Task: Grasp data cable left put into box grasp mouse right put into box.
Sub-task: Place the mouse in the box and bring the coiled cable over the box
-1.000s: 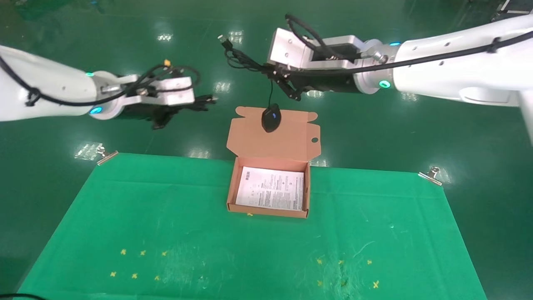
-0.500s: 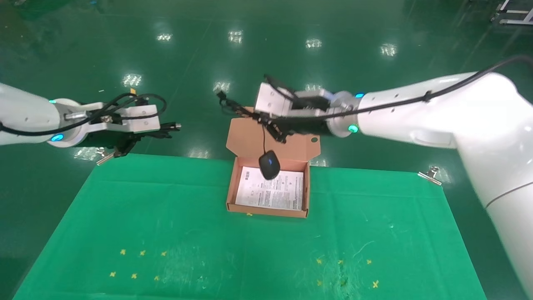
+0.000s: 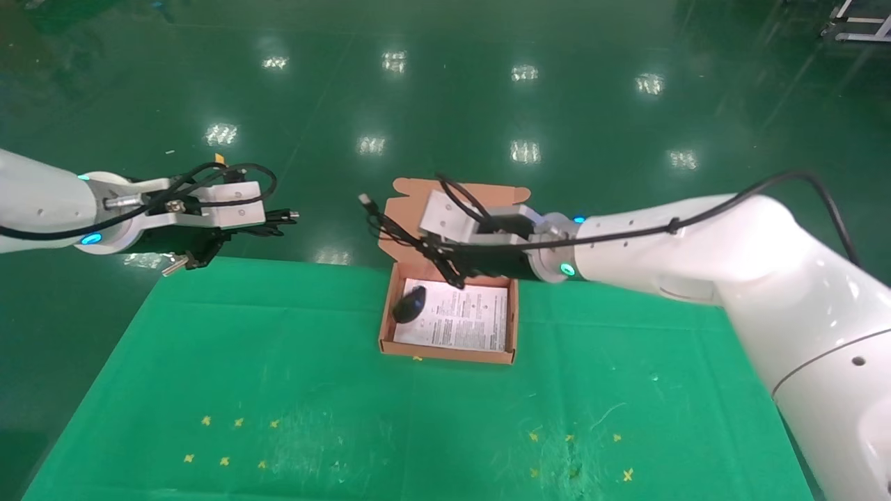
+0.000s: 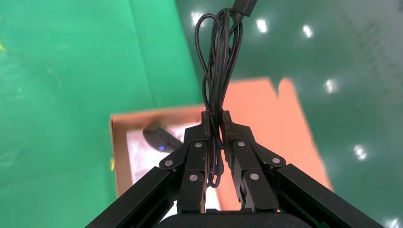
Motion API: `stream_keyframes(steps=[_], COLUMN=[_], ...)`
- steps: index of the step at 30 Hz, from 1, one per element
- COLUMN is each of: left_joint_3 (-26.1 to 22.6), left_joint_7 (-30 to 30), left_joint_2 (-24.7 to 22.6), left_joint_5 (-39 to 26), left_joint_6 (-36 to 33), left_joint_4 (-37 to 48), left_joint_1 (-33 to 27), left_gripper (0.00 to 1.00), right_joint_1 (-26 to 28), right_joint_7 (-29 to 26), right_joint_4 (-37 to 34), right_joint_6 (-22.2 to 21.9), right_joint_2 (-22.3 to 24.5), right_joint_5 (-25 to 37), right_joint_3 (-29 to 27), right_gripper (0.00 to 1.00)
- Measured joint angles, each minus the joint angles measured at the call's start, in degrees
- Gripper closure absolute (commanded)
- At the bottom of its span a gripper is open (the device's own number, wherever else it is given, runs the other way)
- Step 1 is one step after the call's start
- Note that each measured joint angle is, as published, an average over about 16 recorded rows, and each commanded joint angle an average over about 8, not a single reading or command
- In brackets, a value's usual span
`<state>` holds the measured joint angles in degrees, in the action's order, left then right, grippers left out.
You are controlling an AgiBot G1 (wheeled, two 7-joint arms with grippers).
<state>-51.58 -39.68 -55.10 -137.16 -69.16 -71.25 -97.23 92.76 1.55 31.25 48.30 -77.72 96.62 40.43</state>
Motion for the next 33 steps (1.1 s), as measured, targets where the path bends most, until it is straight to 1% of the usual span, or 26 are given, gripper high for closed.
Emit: stream_keyframes(steps=[4, 5, 12, 13, 19, 24, 28, 33], left_joint_3=[0.0, 0.0, 0.0, 0.0, -0.2, -0.6, -1.0, -1.6], left_joint_7=[-0.1, -0.1, -0.1, -0.1, 0.2, 1.3, 2.7, 5.8], left_joint_2=[0.0, 0.0, 0.0, 0.0, -0.9, -2.8, -5.1, -8.8], left_joint_5=[-0.1, -0.1, 0.0, 0.0, 0.5, 0.9, 1.4, 2.1], left_joint_6=[0.0, -0.1, -0.1, 0.0, 0.9, 3.1, 6.3, 12.1], left_joint_4=[-0.1, -0.2, -0.3, -0.3, 0.1, 1.5, 3.6, 7.6], left_joint_1=[0.0, 0.0, 0.1, 0.2, 0.9, 2.0, 3.2, 5.0], left_gripper=[1.00, 1.00, 1.00, 1.00, 1.00, 1.00, 1.00, 1.00], right_joint_1=[-0.6, -0.7, -1.0, -1.0, -1.2, -1.3, -1.1, -0.5], right_joint_7=[-1.2, -1.4, -2.1, -2.1, -2.4, -3.0, -3.6, -4.2], right_joint_4=[-2.1, -2.6, -4.5, -4.6, -4.0, -3.1, -2.2, -0.8], right_joint_6=[-1.3, -1.5, -2.2, -2.2, -2.1, -2.0, -2.1, -2.1], right_joint_2=[-0.1, -0.1, 0.1, 0.1, 0.7, 1.6, 2.7, 5.1], right_joint_5=[-0.7, -0.8, -1.9, -2.0, -2.6, -2.8, -2.9, -3.0], right_joint_3=[1.9, 2.3, 4.9, 5.2, 6.3, 6.9, 6.9, 6.6], right_gripper=[1.00, 0.96, 0.09, 0.00, 0.00, 0.00, 0.00, 0.00])
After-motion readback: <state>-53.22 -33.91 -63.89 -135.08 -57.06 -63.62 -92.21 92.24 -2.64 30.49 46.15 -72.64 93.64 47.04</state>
